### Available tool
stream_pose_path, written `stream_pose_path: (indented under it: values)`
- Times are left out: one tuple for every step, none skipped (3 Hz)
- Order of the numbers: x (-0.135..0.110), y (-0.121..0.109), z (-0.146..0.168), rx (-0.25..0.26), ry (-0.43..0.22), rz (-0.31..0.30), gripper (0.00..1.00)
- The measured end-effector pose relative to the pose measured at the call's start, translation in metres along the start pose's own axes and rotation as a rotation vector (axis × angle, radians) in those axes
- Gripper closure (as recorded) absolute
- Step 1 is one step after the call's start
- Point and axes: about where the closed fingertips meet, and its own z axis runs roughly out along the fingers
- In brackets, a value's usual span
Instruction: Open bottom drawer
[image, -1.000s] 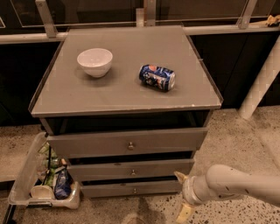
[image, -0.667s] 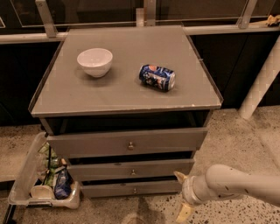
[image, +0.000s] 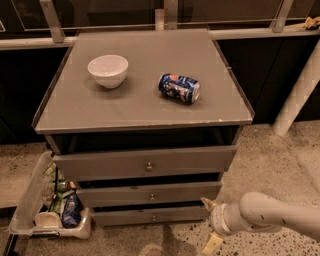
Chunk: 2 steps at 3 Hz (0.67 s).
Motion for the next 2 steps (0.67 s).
stream_pose_path:
  values:
    - [0.025, -0.008, 0.036, 0.002, -0.082, -0.032, 0.00]
    - [0.047, -0.004, 0.078, -0.040, -0.150, -0.090, 0.00]
